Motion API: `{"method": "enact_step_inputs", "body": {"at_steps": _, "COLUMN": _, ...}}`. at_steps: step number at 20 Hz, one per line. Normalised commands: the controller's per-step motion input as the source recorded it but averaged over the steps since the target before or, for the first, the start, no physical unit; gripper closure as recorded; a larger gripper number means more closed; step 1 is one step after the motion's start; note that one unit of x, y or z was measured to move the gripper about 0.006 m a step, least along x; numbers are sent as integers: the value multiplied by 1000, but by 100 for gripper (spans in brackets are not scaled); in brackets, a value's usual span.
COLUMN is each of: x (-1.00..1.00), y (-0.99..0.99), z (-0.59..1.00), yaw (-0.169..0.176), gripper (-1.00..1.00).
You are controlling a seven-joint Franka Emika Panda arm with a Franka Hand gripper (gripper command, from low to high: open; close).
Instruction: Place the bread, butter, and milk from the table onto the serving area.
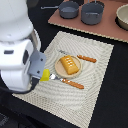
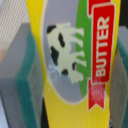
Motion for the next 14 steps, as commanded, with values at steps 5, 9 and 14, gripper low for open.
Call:
{"method": "enact_step_inputs", "body": {"at_steps": 5, "x": 1000, "y": -237, "z": -115, "yaw": -42, "gripper": 100}}
{"method": "enact_step_inputs", "body": {"at_steps": 9, "x": 983, "y": -64, "z": -161, "yaw": -23, "gripper": 100}}
{"method": "enact_step_inputs", "body": {"at_steps": 14, "x": 733, "y": 5, "z": -178, "yaw": -3, "gripper": 100}}
